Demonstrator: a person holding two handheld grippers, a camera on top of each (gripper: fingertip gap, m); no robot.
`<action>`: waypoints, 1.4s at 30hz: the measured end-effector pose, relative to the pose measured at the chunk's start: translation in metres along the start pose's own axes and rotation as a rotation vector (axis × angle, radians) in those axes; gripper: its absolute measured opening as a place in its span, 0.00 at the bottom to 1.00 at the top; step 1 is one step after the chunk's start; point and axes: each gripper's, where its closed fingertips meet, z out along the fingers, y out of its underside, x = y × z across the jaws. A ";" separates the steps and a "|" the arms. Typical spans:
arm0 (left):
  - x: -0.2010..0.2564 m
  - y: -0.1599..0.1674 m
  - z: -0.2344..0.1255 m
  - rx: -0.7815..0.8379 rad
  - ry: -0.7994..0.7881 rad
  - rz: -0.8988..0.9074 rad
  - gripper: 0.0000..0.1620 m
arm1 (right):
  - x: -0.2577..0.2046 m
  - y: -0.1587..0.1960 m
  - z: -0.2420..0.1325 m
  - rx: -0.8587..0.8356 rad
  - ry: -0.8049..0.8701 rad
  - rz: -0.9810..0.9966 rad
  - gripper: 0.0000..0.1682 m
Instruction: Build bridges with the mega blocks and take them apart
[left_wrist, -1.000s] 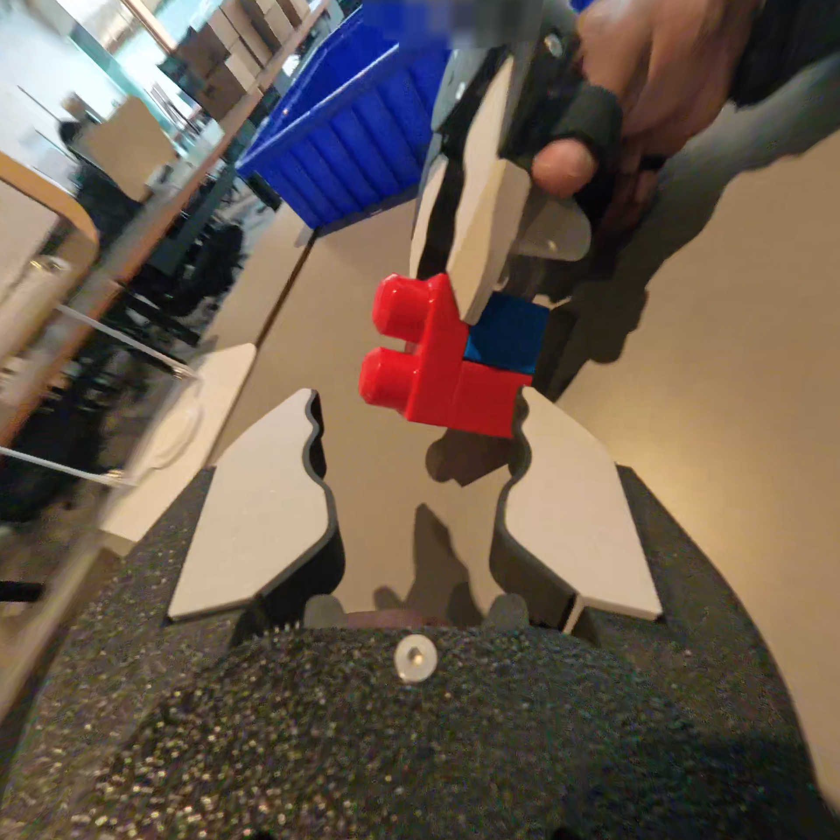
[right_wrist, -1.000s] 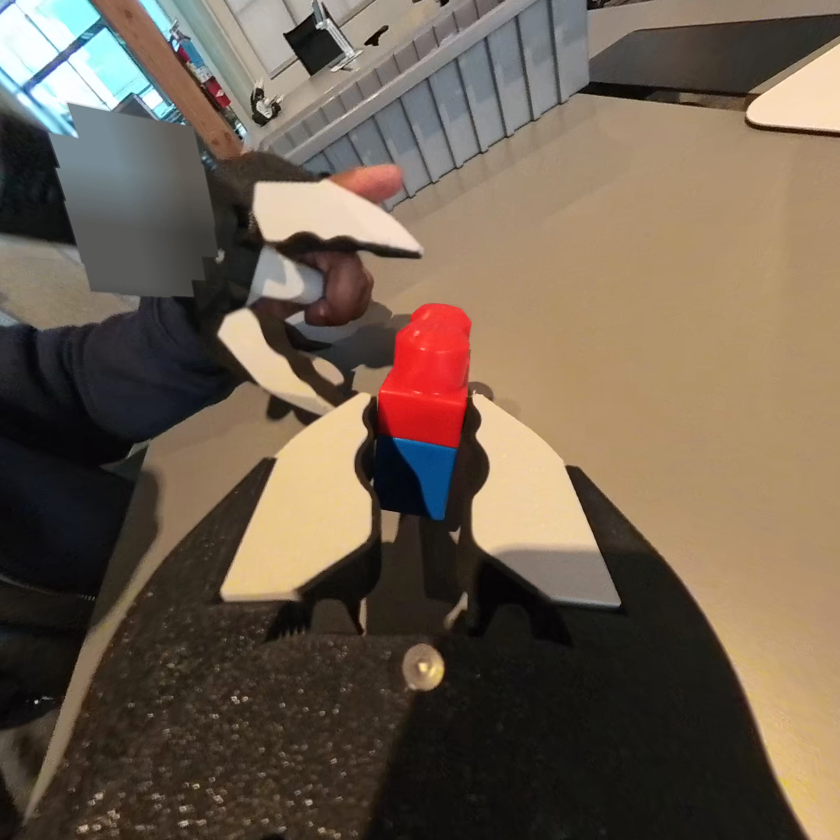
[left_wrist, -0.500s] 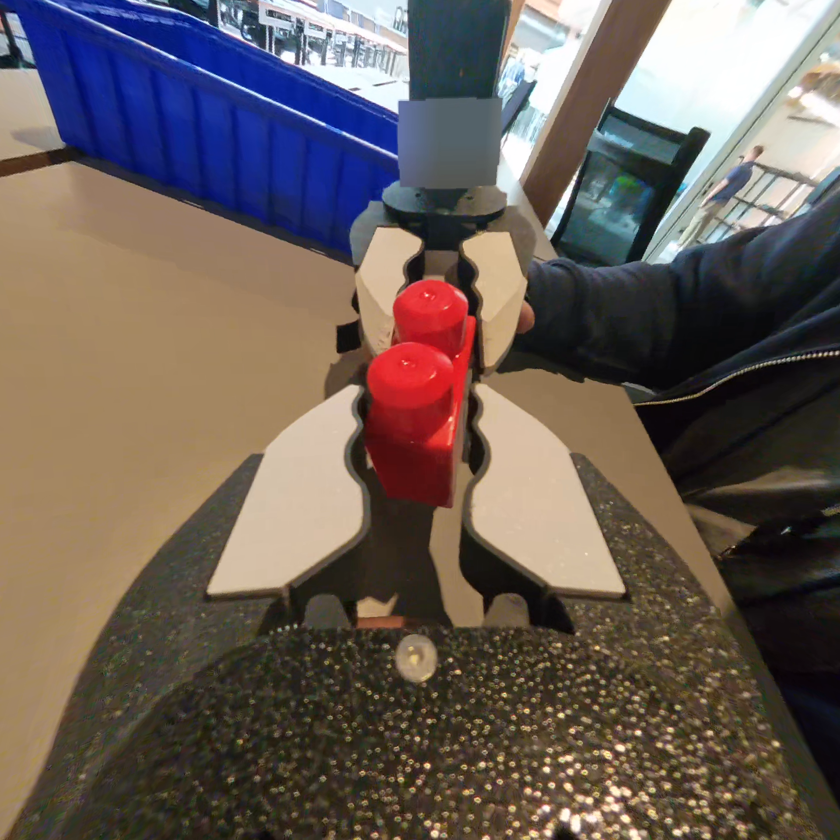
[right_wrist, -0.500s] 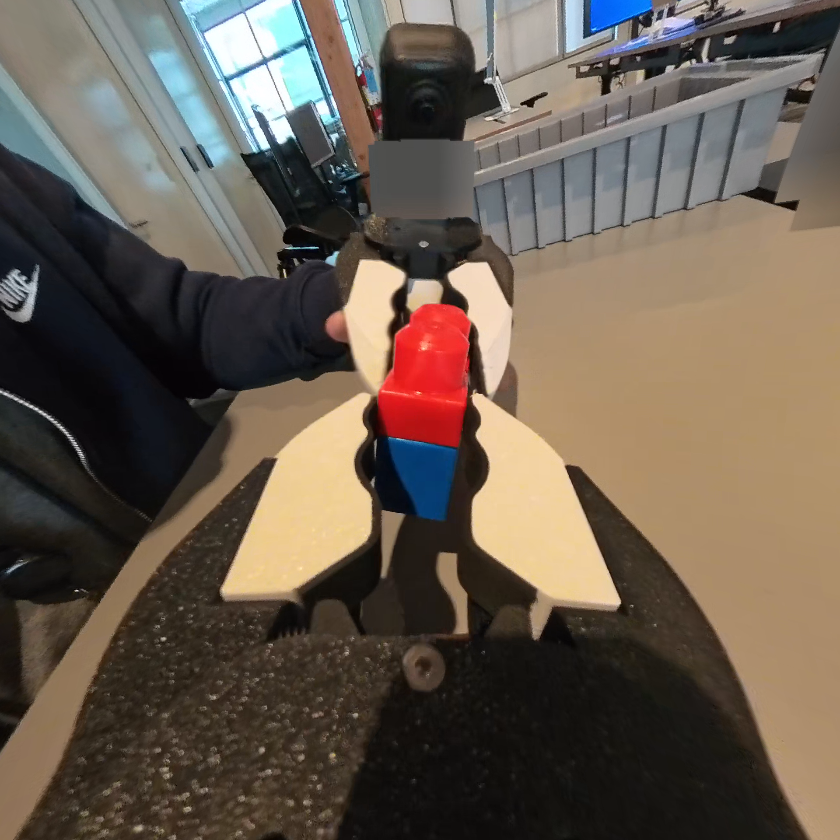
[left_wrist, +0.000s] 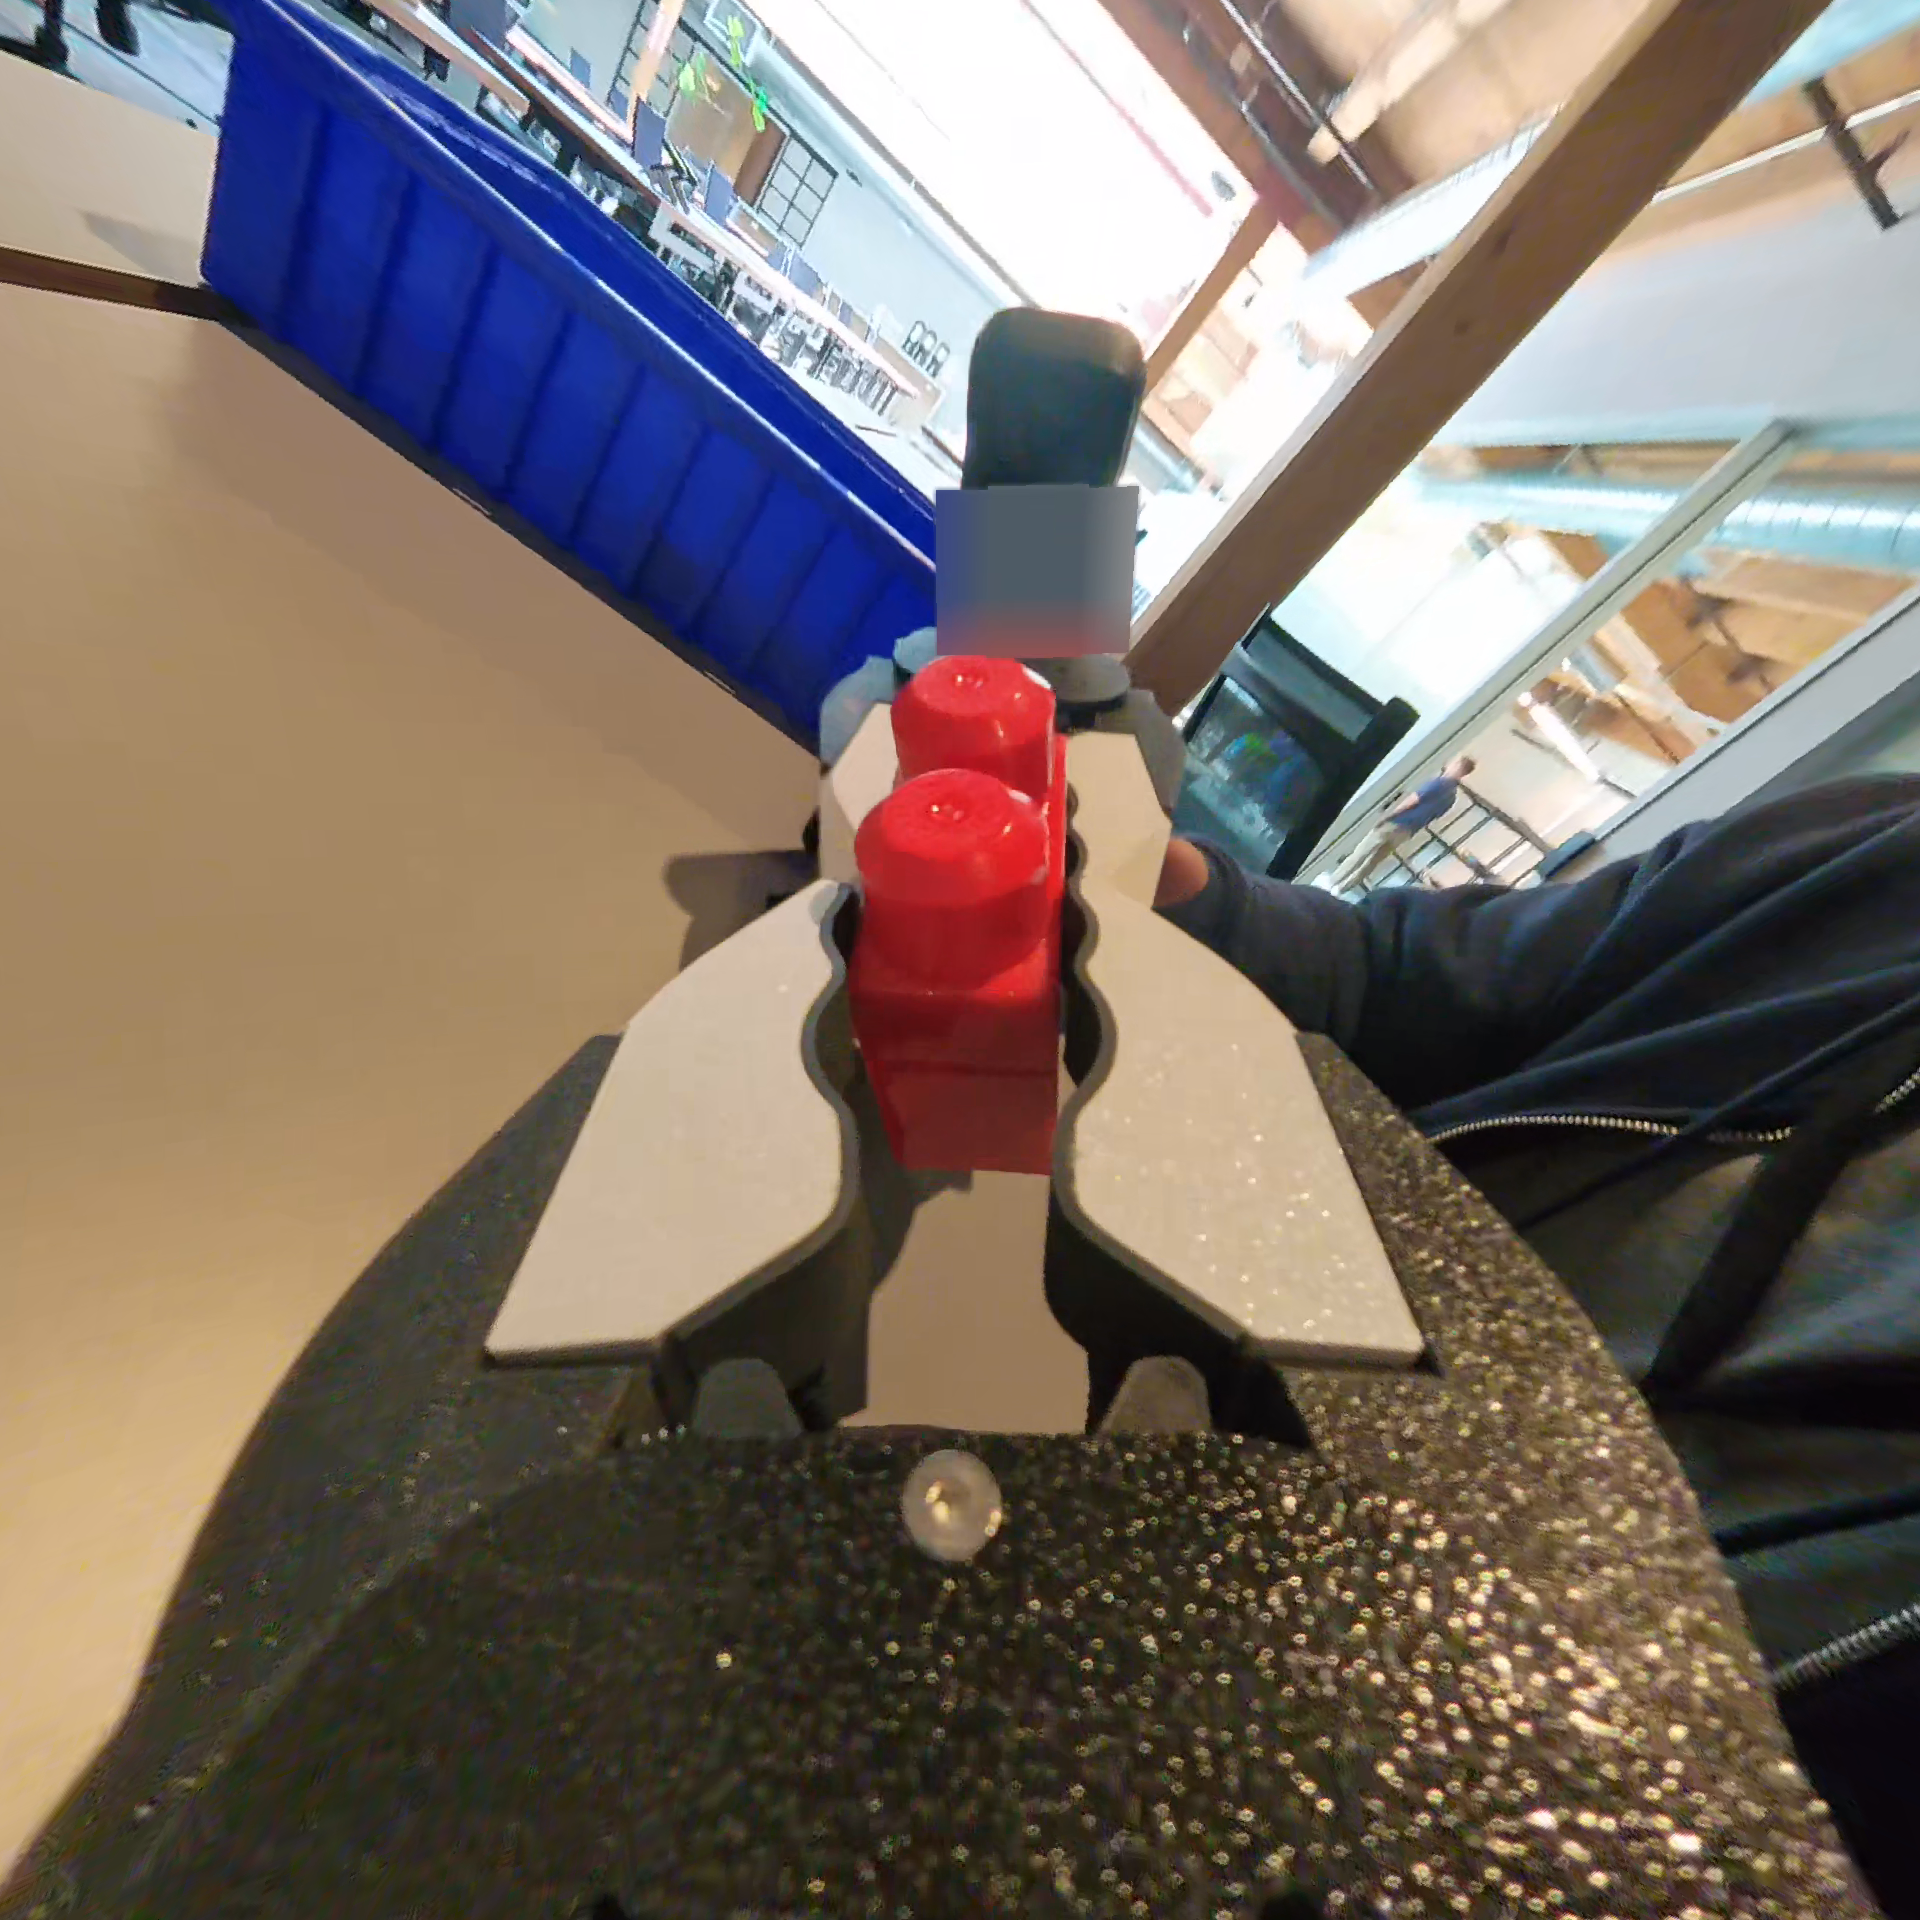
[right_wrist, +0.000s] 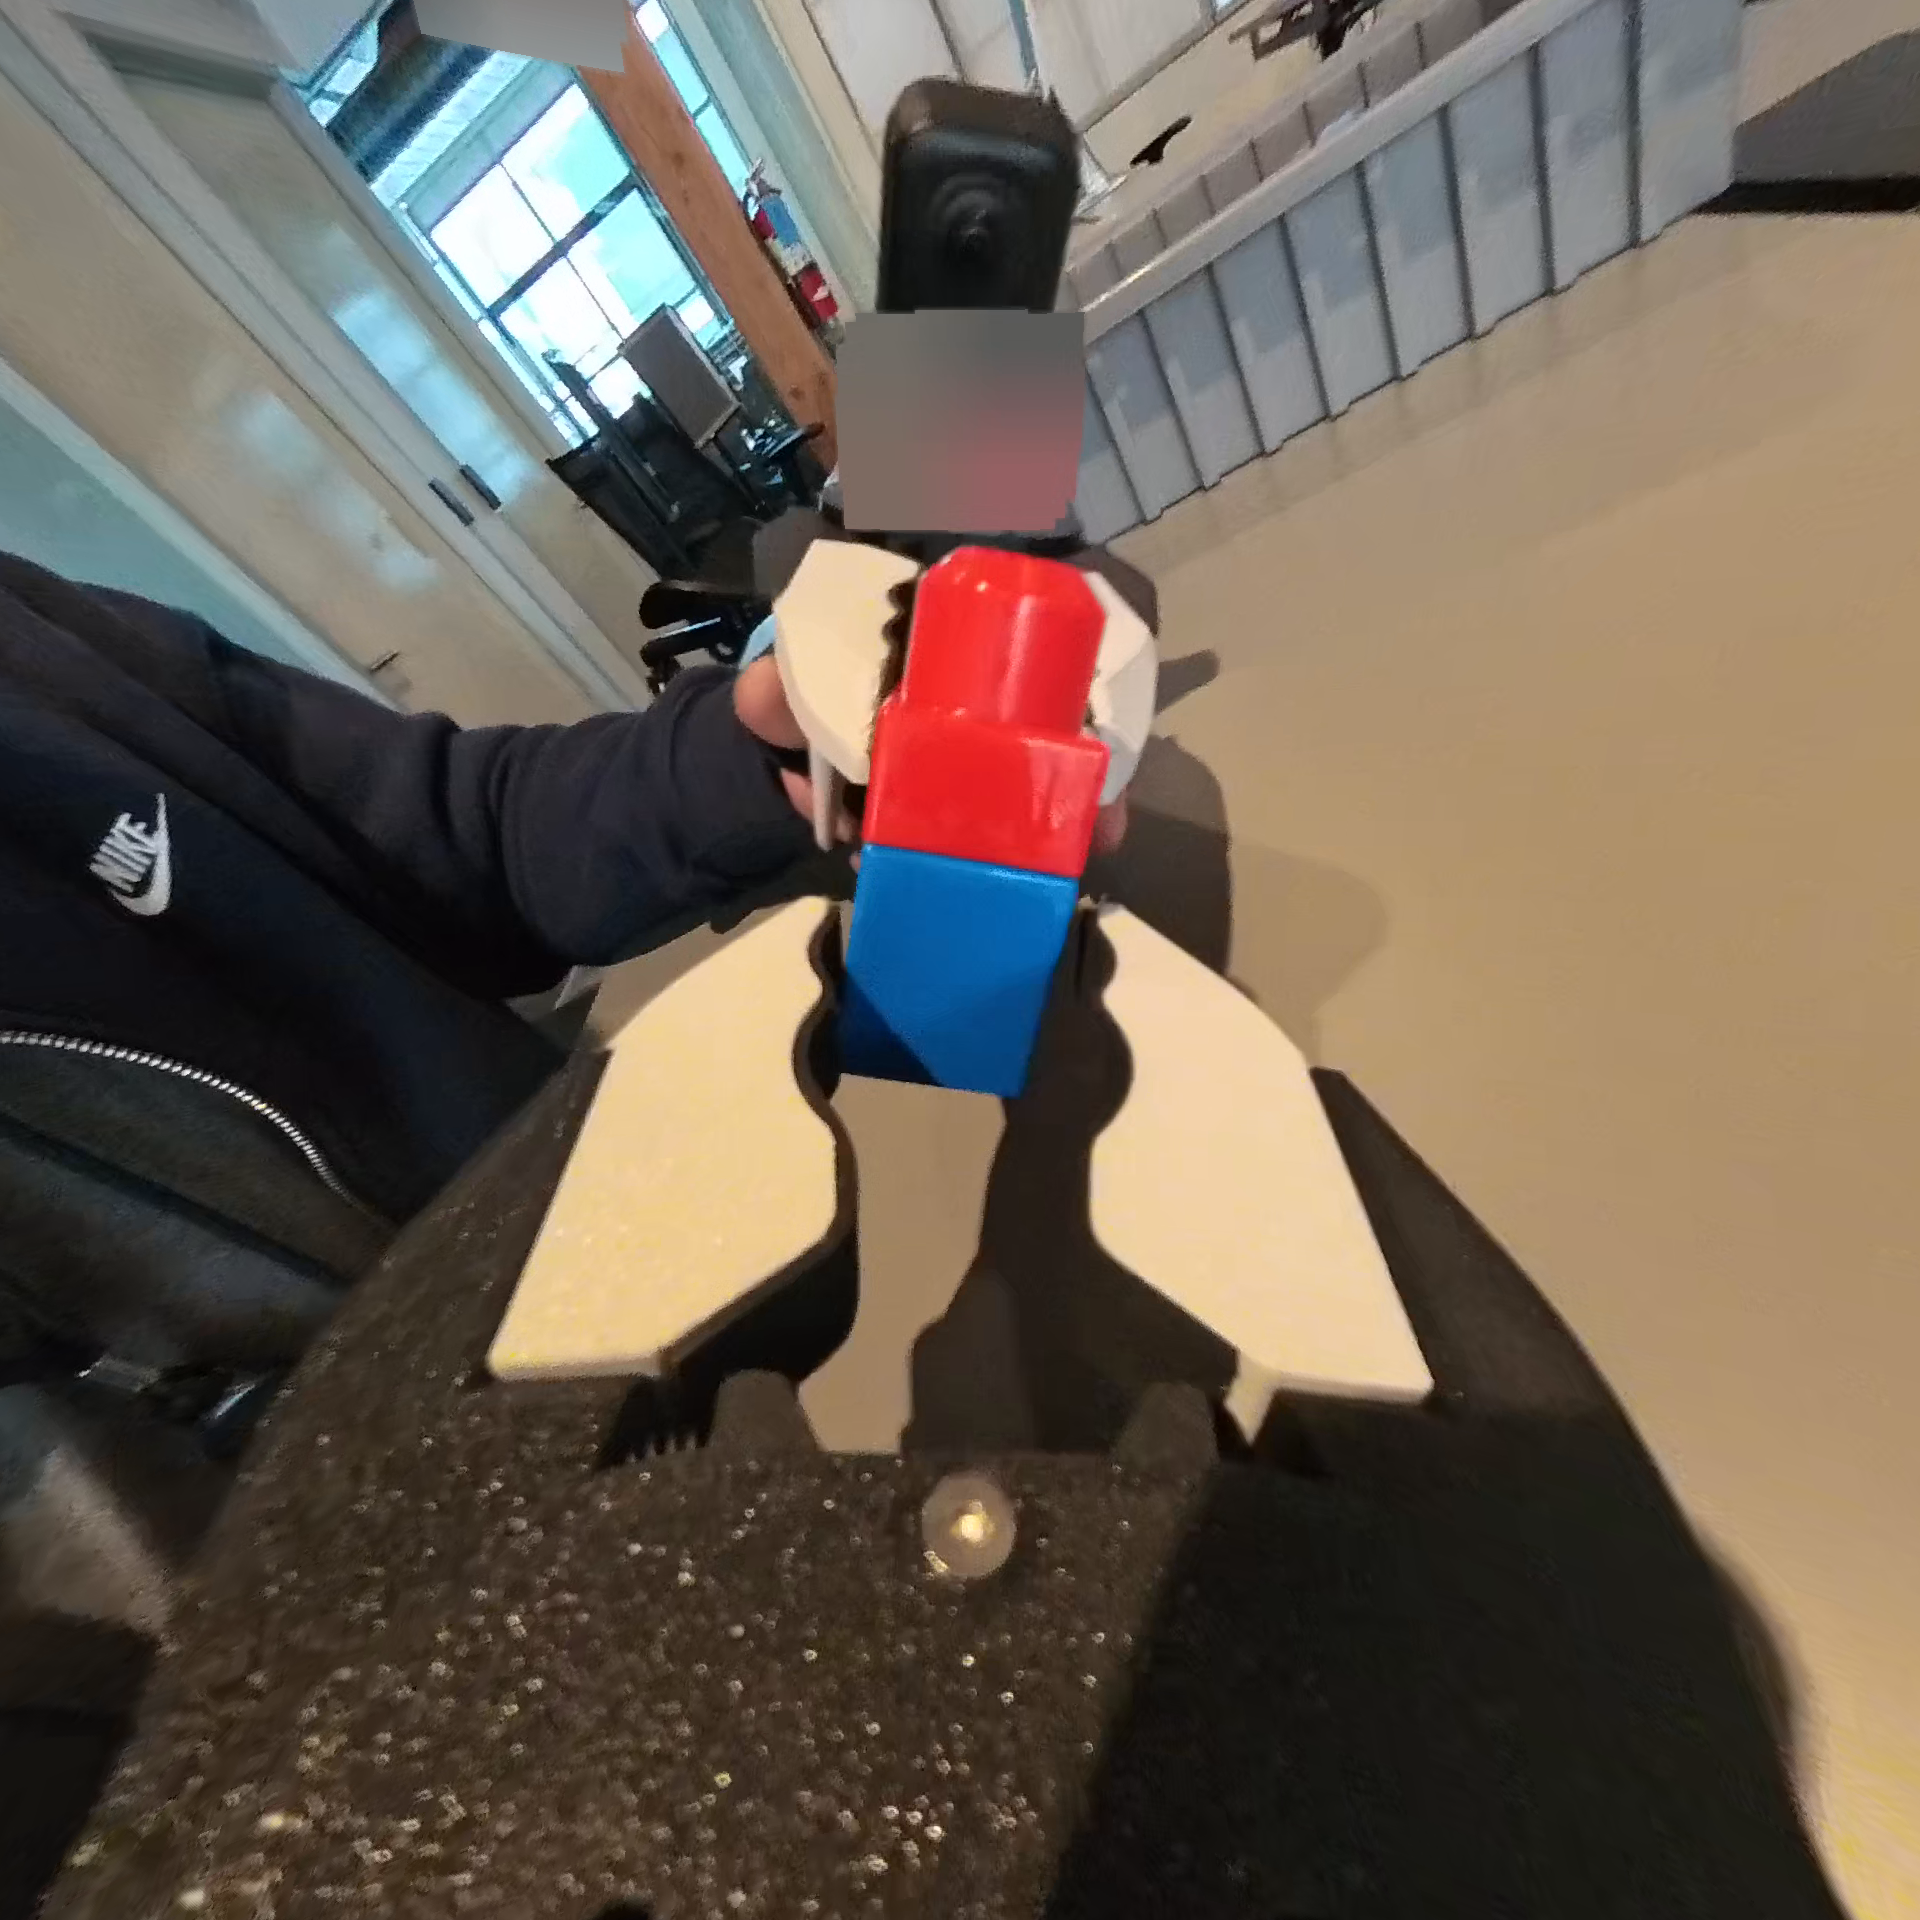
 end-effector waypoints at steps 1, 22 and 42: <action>-0.001 -0.001 0.001 0.008 -0.005 -0.005 0.22 | -0.002 0.002 0.001 -0.011 -0.010 0.009 0.23; 0.001 0.014 0.004 -0.086 -0.026 -0.009 0.22 | 0.004 0.019 -0.005 -0.209 0.101 -0.151 0.22; -0.012 -0.017 -0.017 0.025 -0.168 0.196 0.22 | 0.013 0.014 -0.010 -0.156 0.112 -0.010 0.21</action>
